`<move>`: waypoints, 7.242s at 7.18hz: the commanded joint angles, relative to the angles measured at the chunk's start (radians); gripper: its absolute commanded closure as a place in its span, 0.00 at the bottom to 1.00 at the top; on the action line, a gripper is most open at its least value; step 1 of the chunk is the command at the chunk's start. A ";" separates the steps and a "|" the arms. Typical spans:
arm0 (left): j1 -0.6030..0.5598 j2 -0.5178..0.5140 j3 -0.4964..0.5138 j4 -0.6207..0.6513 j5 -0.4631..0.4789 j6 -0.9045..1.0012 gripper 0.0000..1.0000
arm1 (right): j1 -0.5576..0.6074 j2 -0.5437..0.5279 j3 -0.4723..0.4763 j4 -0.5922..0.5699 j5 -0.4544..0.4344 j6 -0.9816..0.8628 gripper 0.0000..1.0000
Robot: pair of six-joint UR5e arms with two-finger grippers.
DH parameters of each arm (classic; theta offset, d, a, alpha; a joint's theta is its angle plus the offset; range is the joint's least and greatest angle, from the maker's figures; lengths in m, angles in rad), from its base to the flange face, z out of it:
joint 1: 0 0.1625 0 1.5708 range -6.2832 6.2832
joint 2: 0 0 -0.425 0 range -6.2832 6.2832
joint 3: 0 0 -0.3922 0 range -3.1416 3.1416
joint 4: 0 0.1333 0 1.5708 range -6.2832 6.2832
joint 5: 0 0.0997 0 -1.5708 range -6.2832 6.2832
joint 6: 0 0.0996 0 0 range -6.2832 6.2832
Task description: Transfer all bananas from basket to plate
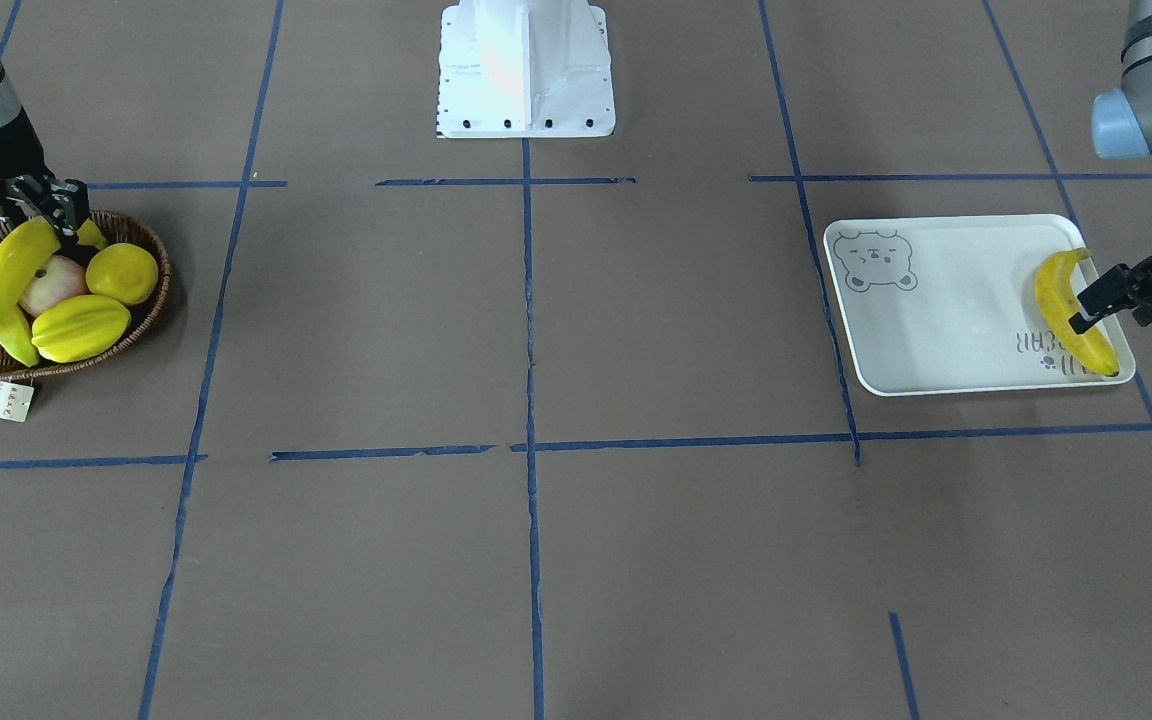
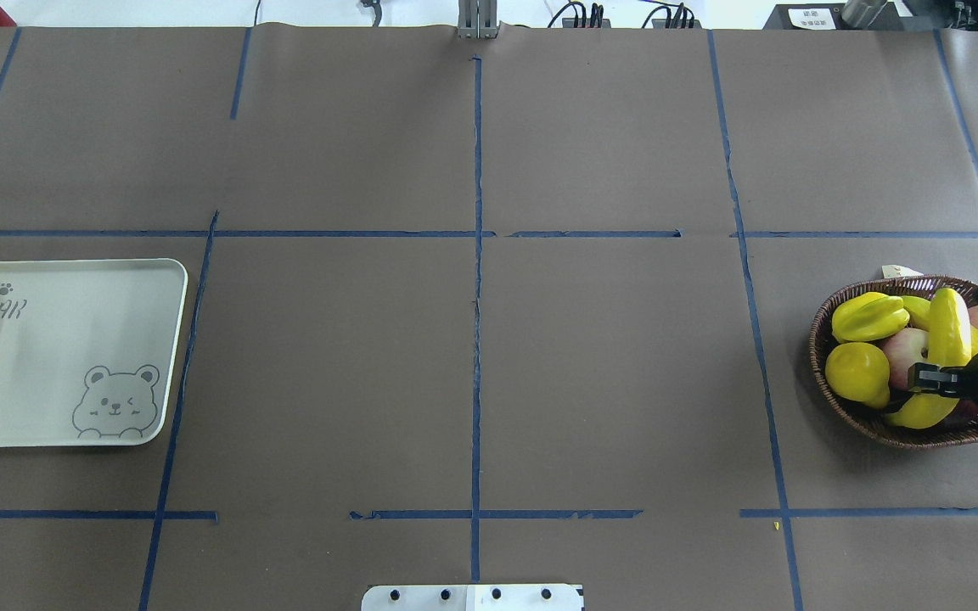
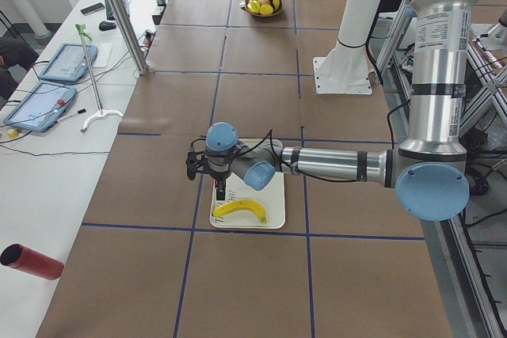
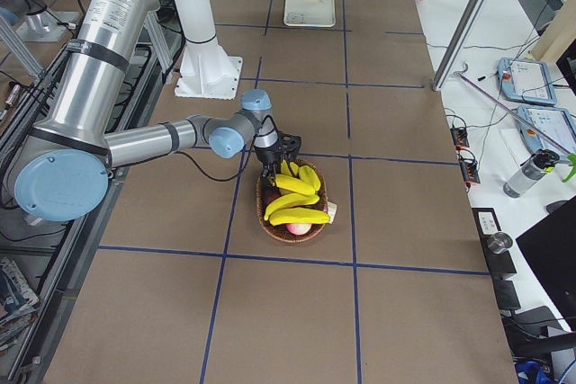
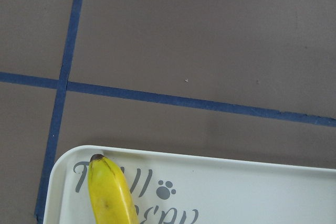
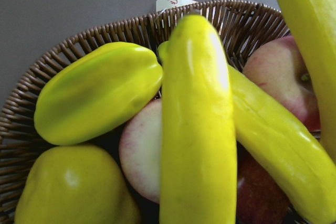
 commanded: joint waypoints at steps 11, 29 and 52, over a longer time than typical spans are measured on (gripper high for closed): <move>0.032 -0.145 -0.031 -0.027 -0.121 -0.151 0.00 | 0.055 0.522 0.022 0.002 0.287 0.201 0.98; 0.545 -0.693 -0.015 -0.110 0.061 -0.865 0.28 | -0.258 0.980 -0.244 -0.006 -0.039 0.311 0.95; 0.156 -0.037 0.116 -0.123 0.164 -0.845 0.97 | 0.160 0.813 -0.039 -0.708 0.277 -0.328 0.00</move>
